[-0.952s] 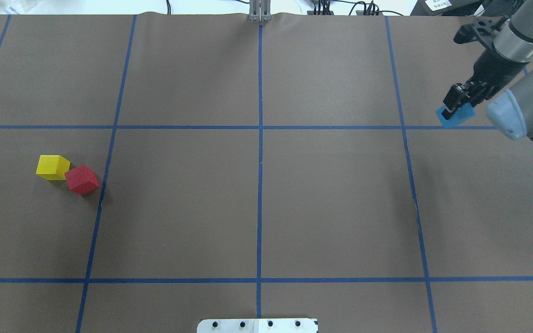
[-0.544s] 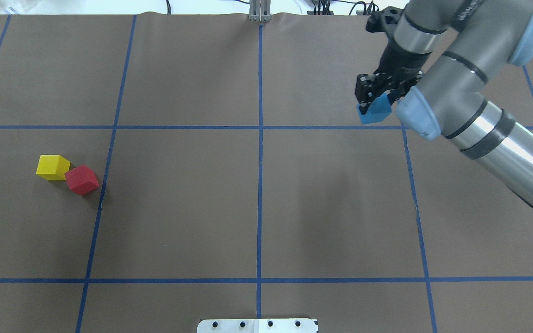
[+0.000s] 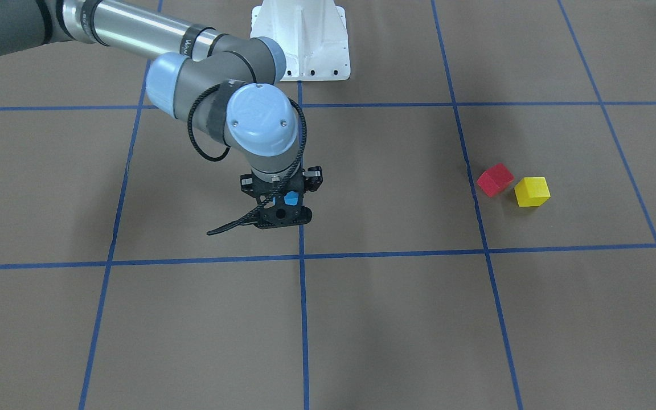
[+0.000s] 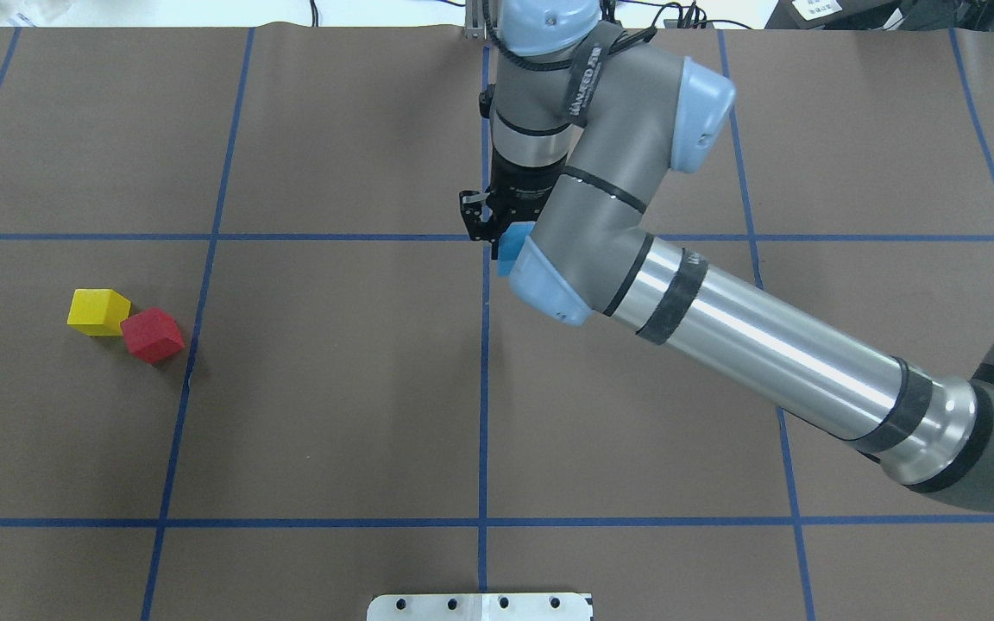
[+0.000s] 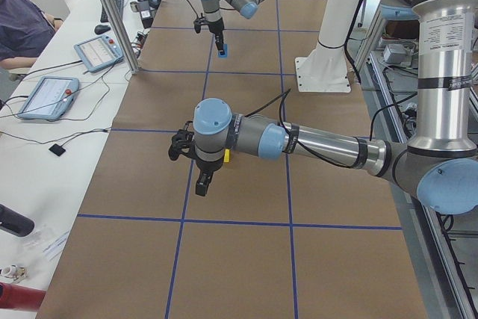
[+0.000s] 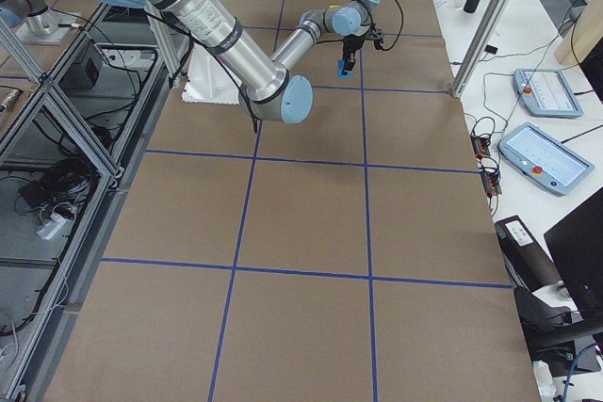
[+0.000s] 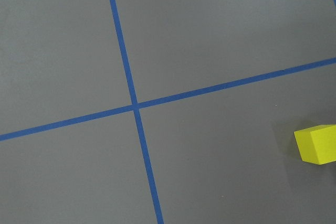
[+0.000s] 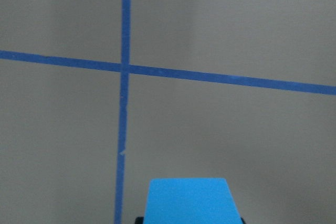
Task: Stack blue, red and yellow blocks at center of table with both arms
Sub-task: 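Carry the blue cube with the right gripper to the table center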
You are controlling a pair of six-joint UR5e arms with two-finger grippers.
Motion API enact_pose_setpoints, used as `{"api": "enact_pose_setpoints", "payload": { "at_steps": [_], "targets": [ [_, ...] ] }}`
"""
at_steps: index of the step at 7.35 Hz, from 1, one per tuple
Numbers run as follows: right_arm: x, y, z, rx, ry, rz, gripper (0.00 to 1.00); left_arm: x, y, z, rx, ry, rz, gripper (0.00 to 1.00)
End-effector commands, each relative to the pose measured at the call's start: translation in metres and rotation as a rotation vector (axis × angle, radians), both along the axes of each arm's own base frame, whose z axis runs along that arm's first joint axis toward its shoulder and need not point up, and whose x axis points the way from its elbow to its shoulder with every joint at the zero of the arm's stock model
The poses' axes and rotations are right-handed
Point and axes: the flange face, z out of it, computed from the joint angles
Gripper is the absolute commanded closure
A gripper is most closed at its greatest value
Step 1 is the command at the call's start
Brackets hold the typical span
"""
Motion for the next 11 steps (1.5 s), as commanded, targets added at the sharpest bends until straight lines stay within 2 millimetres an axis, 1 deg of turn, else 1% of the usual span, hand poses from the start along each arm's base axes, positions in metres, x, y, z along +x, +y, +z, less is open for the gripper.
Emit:
{"api": "enact_pose_setpoints", "payload": {
  "at_steps": [1, 4, 5, 6, 7, 8, 10, 11],
  "targets": [
    [-0.034, 0.016, 0.025, -0.012, 0.017, 0.007, 1.00, 0.001, -0.002, 0.007, -0.012, -0.001, 0.001, 0.00],
    [-0.036, 0.017, 0.033, -0.016, 0.017, 0.010, 1.00, 0.001, -0.002, 0.006, -0.008, -0.001, 0.001, 0.00],
    [-0.037, 0.019, 0.033, -0.016, 0.017, 0.007, 0.72, 0.001, -0.002, 0.006, -0.006, -0.001, 0.001, 0.00],
    [-0.041, 0.023, 0.034, -0.010, 0.008, 0.000, 0.60, 0.001, -0.002, 0.008, -0.008, -0.001, 0.001, 0.00],
    [-0.046, 0.027, 0.035, -0.004, 0.000, -0.006, 0.55, 0.001, -0.002, 0.012, -0.013, -0.001, 0.002, 0.00],
    [-0.048, 0.030, 0.033, -0.004, -0.004, -0.008, 0.54, 0.001, -0.003, 0.015, -0.016, -0.001, 0.003, 0.00],
    [-0.056, 0.039, 0.032, 0.015, -0.023, -0.017, 0.02, 0.001, -0.003, 0.015, -0.018, -0.001, 0.003, 0.00],
    [-0.056, 0.039, 0.036, 0.012, -0.021, -0.016, 0.02, 0.001, -0.003, 0.015, -0.018, -0.001, 0.003, 0.00]
  ]
}}
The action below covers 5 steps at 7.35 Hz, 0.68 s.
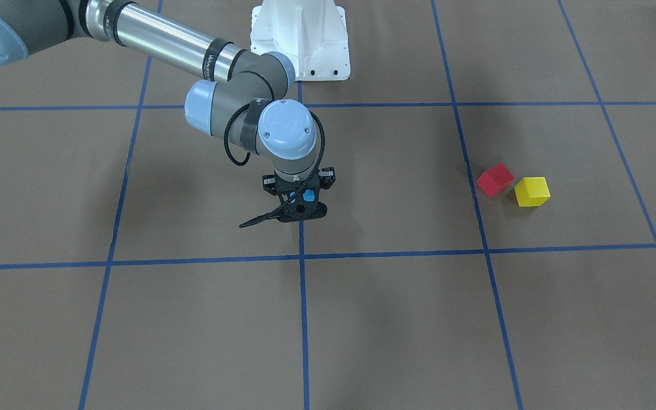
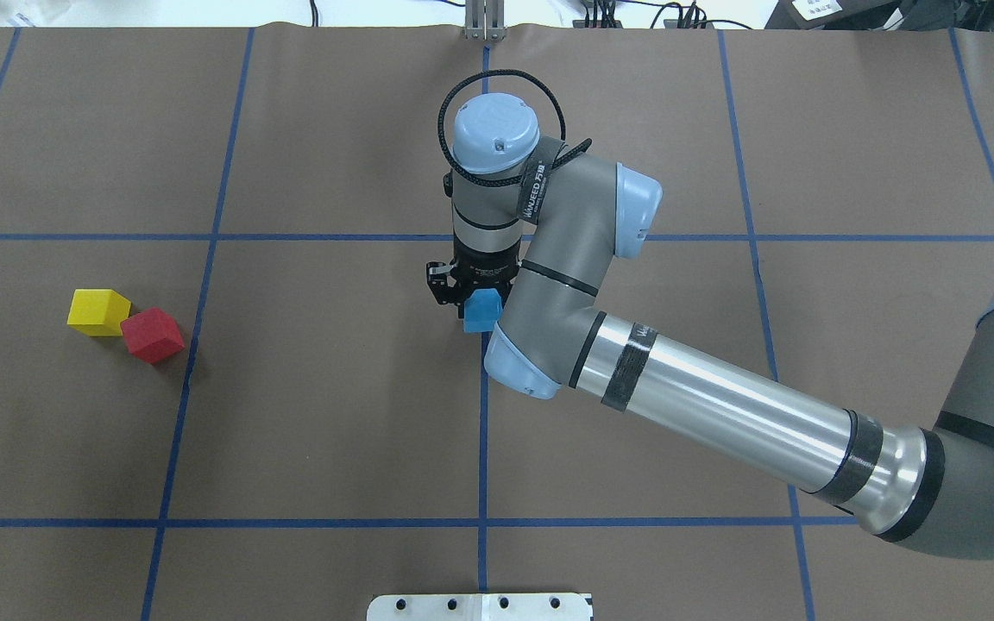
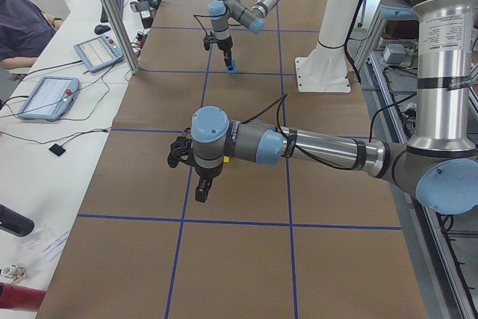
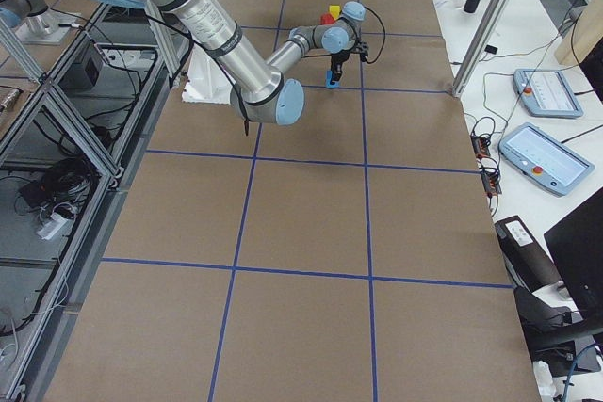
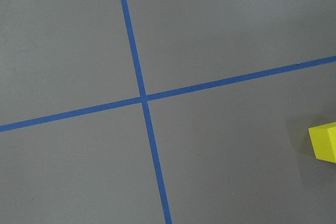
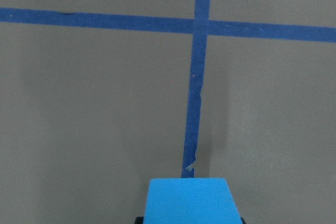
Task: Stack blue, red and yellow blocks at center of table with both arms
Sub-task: 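Carry the blue cube with the right gripper to the table center, then release the blue cube with the right gripper while the left arm reaches for red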
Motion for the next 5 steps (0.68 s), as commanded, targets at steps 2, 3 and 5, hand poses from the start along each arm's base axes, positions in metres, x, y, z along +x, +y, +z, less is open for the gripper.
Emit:
{"api": "enact_pose_setpoints", "payload": {
  "at_steps": [2, 3, 5],
  "targets": [
    [0.000, 0.002, 0.003, 0.005, -0.008, 0.000, 0.01, 0.000, -0.006, -0.004, 0.007, 0.000, -0.001, 0.00],
    [0.002, 0.001, -0.004, 0.018, -0.030, 0.003, 0.01, 0.000, -0.012, -0.008, 0.012, 0.001, -0.002, 0.00],
    [0.061, -0.035, -0.030, 0.066, -0.085, 0.074, 0.01, 0.012, -0.039, -0.047, -0.031, 0.024, -0.081, 0.00]
  ]
}}
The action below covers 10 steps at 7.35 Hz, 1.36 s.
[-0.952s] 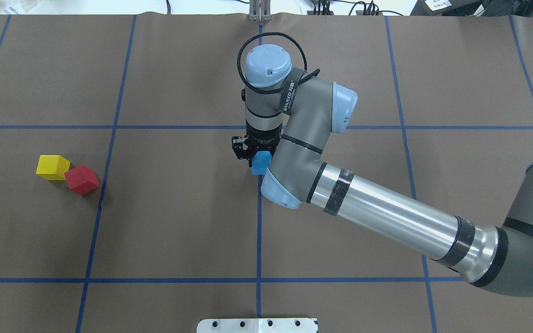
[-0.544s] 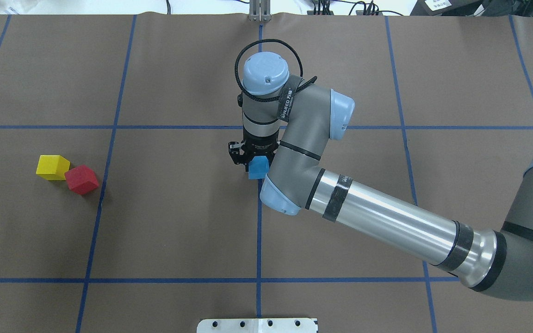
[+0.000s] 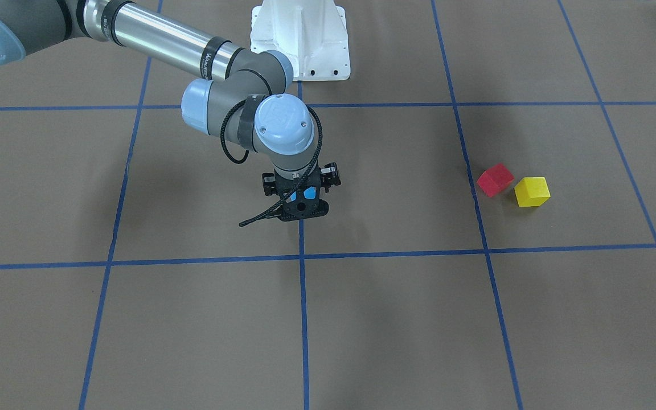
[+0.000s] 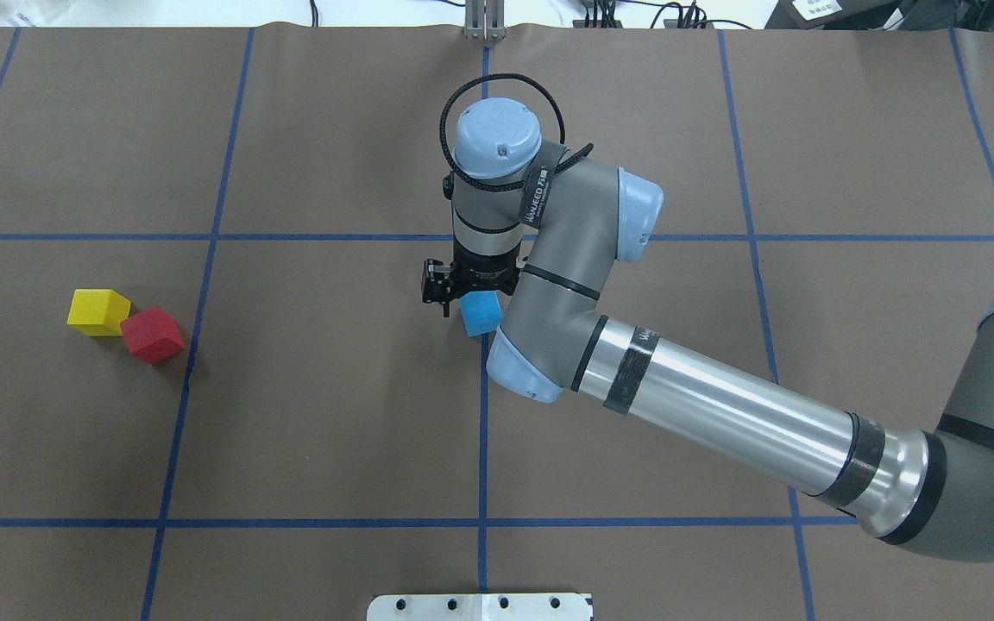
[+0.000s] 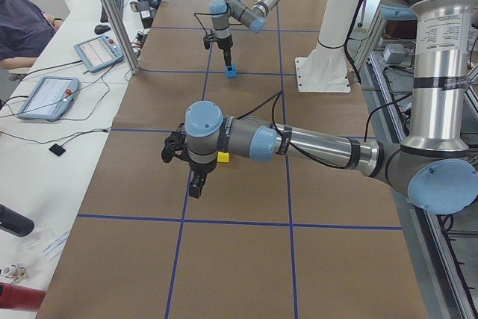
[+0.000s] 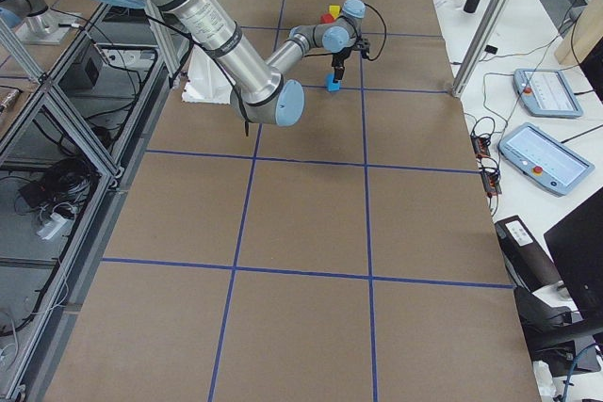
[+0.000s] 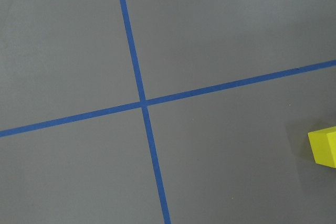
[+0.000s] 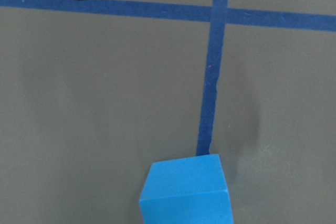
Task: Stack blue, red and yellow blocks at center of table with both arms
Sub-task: 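Release the blue cube with the right gripper while the left arm reaches for red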
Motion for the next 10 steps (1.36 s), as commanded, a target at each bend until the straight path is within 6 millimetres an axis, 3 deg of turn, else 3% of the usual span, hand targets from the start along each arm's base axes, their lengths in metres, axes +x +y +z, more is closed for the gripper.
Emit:
{"api": "enact_pose_setpoints", "payload": {
  "at_steps": [1, 2, 3, 4, 5, 6, 7, 8, 10],
  "targets": [
    [0.092, -0.053, 0.002, 0.036, -0.039, 0.112, 0.01, 0.060, -0.016, -0.055, -0.111, 0.045, -0.085, 0.00],
    [0.143, -0.077, 0.043, 0.021, -0.009, 0.185, 0.01, 0.099, -0.009, -0.082, -0.225, 0.084, -0.157, 0.00],
    [0.183, -0.093, 0.083, 0.082, 0.021, 0.165, 0.01, 0.136, 0.000, -0.121, -0.318, 0.118, -0.238, 0.00],
    [0.211, -0.106, 0.122, 0.144, 0.057, 0.117, 0.01, 0.183, 0.016, -0.149, -0.359, 0.089, -0.316, 0.00],
    [0.235, -0.117, 0.152, 0.175, 0.086, 0.093, 0.01, 0.251, 0.033, -0.157, -0.389, 0.026, -0.389, 0.00],
    [0.260, -0.124, 0.176, 0.195, 0.106, 0.080, 0.01, 0.306, 0.046, -0.169, -0.405, 0.019, -0.443, 0.00],
    [0.276, -0.127, 0.194, 0.200, 0.121, 0.074, 0.01, 0.327, 0.053, -0.172, -0.416, 0.016, -0.448, 0.00],
    [0.278, -0.125, 0.203, 0.188, 0.129, 0.075, 0.01, 0.336, 0.057, -0.164, -0.416, -0.002, -0.434, 0.00],
    [0.279, -0.127, 0.209, 0.175, 0.133, 0.078, 0.01, 0.361, 0.056, -0.136, -0.366, -0.043, -0.456, 0.00]
  ]
}}
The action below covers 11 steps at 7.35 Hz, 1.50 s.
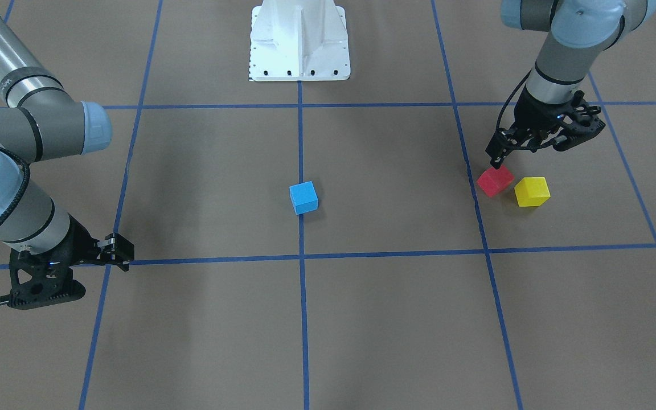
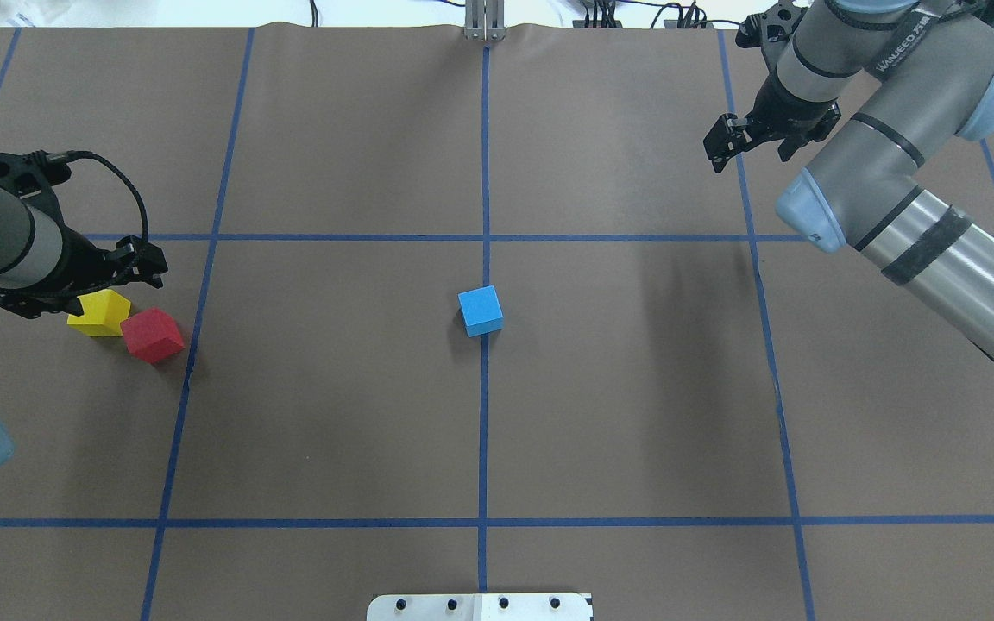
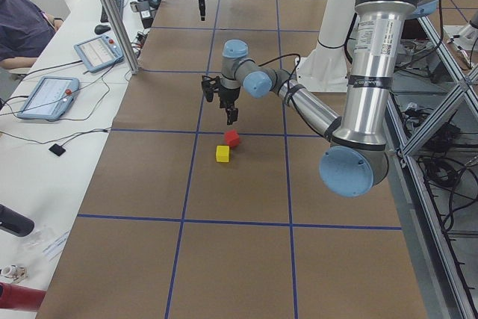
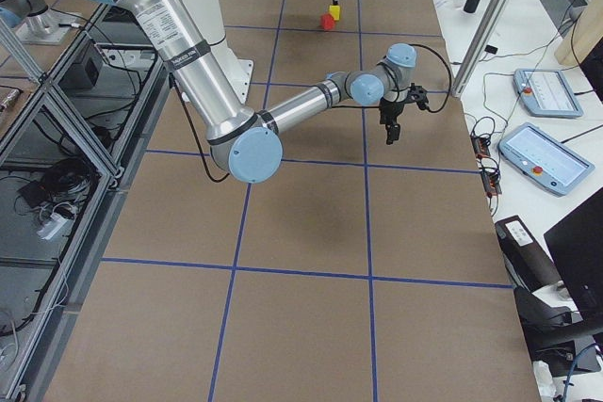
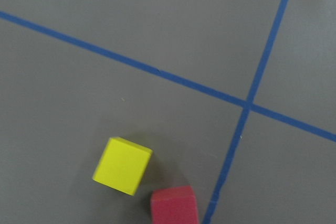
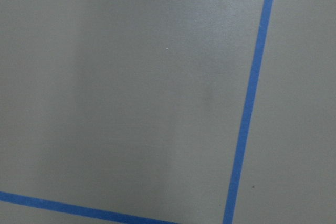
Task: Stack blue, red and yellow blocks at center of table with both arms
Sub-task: 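Lower the left gripper onto the red cube and grasp it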
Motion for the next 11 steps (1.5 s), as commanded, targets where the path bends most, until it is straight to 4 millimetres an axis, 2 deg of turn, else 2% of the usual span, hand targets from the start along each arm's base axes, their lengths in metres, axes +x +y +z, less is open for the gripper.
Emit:
{"api": "enact_pose_setpoints", "payload": {
  "at_steps": [1, 6, 8, 9, 10, 11],
  "targets": [
    [0.010, -0.004, 0.004, -0.009, -0.003, 0.010, 0.01, 0.026, -0.001, 0.032, 0.010, -0.042, -0.007, 0.00],
    [0.016, -0.005, 0.009, -0.015, -0.001, 0.015, 0.01, 0.057, 0.008, 0.056, -0.009, -0.067, 0.043, 0.00],
    [0.016, -0.005, 0.010, -0.016, 0.001, 0.016, 0.01, 0.064, 0.004, 0.071, 0.003, -0.049, 0.044, 0.00],
    [0.018, -0.005, 0.011, -0.016, 0.000, 0.017, 0.01, 0.065, 0.003, 0.072, 0.006, -0.049, 0.046, 0.00],
    [0.018, -0.006, 0.010, -0.015, 0.001, 0.018, 0.01, 0.065, 0.003, 0.072, 0.008, -0.046, 0.046, 0.09],
    [0.018, -0.006, 0.010, -0.014, 0.000, 0.018, 0.01, 0.064, 0.002, 0.071, 0.008, -0.046, 0.044, 0.35]
  ]
}}
